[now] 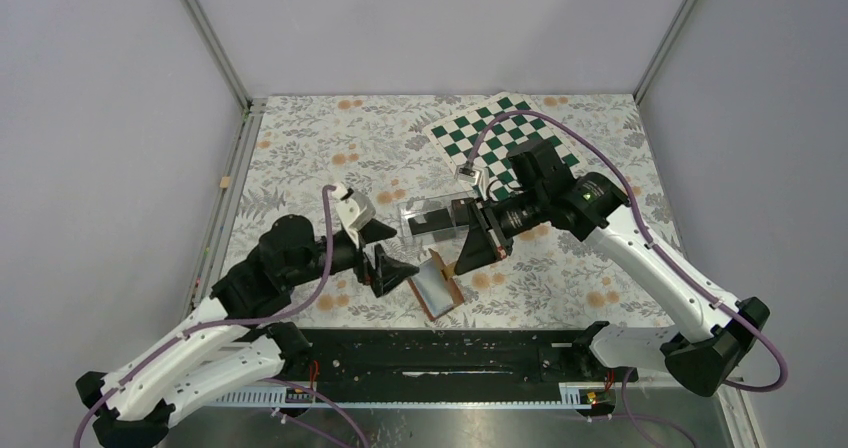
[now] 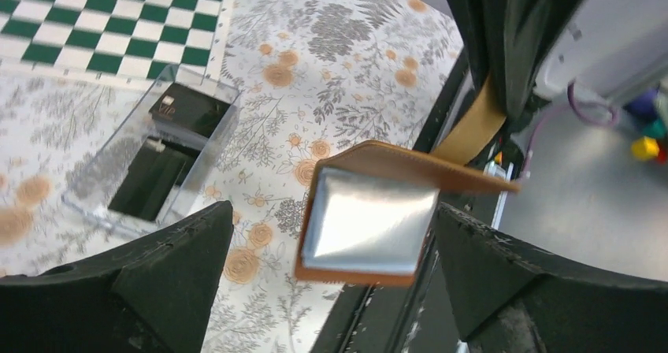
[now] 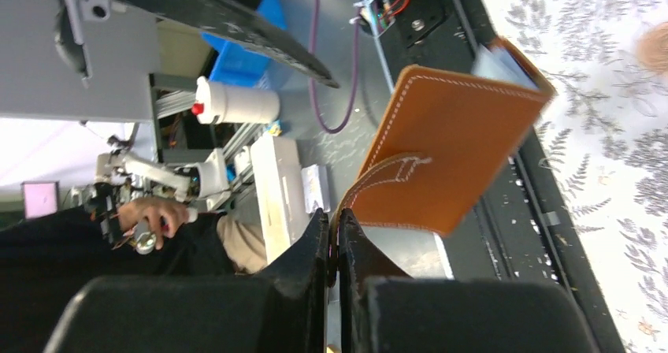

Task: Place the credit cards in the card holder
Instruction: Open the card holder at the center of the board.

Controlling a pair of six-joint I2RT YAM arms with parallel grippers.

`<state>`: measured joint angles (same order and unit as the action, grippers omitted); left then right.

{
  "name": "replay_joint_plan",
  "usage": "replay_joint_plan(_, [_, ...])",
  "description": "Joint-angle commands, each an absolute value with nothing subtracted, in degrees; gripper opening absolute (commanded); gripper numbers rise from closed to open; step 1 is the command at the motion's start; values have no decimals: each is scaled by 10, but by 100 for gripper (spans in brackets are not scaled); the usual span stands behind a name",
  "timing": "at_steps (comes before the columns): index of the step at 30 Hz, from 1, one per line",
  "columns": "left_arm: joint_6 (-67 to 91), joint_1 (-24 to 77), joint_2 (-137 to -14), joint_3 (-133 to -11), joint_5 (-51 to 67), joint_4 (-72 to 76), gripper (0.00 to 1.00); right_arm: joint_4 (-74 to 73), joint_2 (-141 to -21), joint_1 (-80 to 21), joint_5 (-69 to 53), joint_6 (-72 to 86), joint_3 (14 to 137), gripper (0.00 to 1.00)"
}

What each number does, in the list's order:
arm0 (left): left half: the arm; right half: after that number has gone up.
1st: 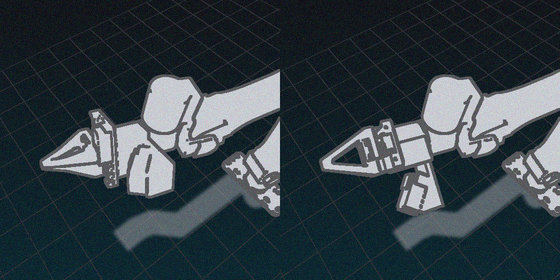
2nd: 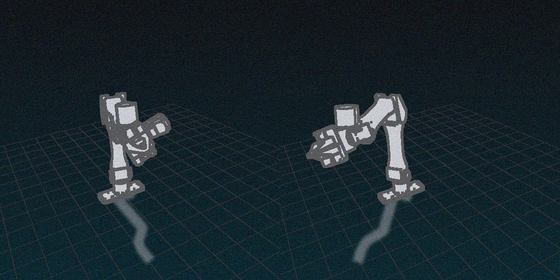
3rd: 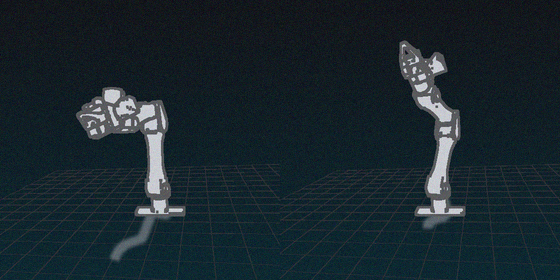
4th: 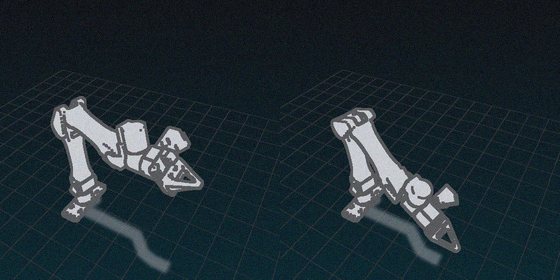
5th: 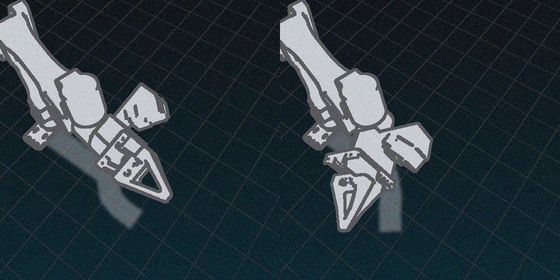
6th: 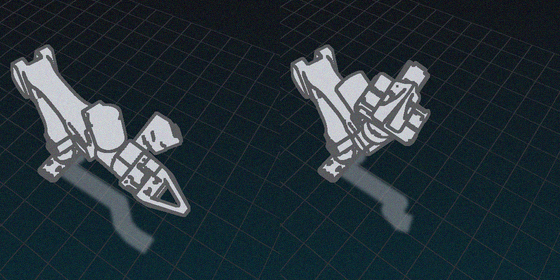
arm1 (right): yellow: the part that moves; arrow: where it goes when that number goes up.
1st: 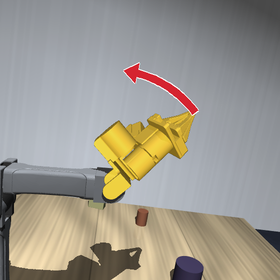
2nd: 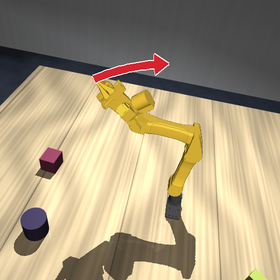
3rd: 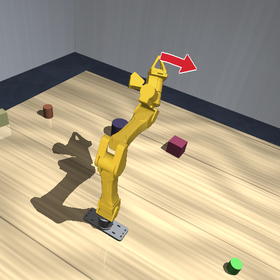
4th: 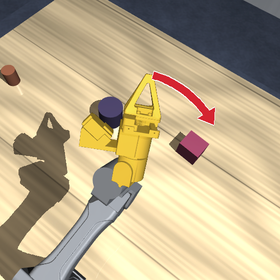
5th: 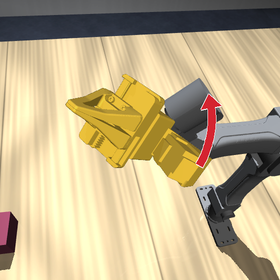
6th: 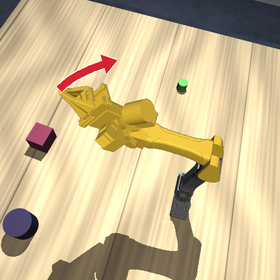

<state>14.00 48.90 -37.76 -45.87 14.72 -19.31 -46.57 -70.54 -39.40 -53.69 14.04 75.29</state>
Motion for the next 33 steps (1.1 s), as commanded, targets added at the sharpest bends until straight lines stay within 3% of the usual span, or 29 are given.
replay_joint_plan(1, [-25,490,-363,-435,273,-117,99,-498,-704,-393,-639,118,788,0])
replay_joint_plan(10, [-82,491,-470,-452,437,-37,95,-498,-697,-392,-673,128,785,0])
replay_joint_plan(22, [-7,514,-532,-447,488,133,96,-498,-704,-393,-680,128,784,0])
replay_joint_plan(27, [-2,522,-540,-443,510,131,71,-499,-707,-392,-677,128,787,0])
replay_joint_plan(33, [-4,525,-536,-443,512,83,51,-499,-709,-393,-667,126,790,0])
